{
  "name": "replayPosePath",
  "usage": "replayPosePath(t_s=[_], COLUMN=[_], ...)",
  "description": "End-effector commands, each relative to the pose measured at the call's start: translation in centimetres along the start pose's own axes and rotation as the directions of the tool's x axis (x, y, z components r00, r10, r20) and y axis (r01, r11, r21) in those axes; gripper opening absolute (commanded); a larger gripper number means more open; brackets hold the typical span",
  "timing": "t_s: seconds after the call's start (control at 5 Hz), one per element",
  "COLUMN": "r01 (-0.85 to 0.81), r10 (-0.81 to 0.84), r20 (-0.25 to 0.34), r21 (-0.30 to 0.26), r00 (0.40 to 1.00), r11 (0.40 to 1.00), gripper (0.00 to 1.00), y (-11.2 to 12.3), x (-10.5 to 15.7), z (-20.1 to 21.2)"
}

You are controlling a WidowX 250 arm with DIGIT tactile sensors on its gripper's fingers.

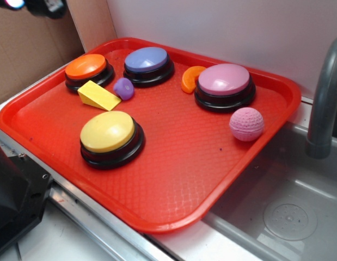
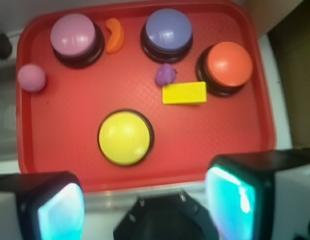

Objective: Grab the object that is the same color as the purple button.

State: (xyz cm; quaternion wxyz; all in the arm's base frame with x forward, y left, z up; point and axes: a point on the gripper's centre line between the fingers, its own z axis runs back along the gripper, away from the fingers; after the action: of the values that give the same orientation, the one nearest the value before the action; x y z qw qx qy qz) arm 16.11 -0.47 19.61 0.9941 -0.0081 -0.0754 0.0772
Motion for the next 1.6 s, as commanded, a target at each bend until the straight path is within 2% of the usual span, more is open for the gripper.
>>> replayPosePath(t_s=[0.0,0.2,0.4,0.8,1.0,1.2,1.4], r01=[-0.086,-0.148,-0.174,-0.214,-0.250,-0.249,-0.231], r10=[0.083,0.140,0.162,0.196,0.239,0.244,0.229], r20=[0.057,0.089,0.114,0.108,0.083,0.048,0.036], r21=[0.042,0.098,0.106,0.188,0.170,0.188,0.171], r00=[0.995,0.986,0.980,0.975,0.967,0.969,0.973], r11=[0.995,0.984,0.979,0.959,0.953,0.950,0.958], gripper=[1.00,1.00,1.00,1.00,1.00,1.00,0.81], y=[1.2,0.9,1.5,3.6,5.3,5.7,5.1], x=[4.8,6.0,7.3,8.8,9.2,9.3,9.3], z=[-5.6,-8.9,-11.7,-14.9,-16.1,-17.5,-17.7])
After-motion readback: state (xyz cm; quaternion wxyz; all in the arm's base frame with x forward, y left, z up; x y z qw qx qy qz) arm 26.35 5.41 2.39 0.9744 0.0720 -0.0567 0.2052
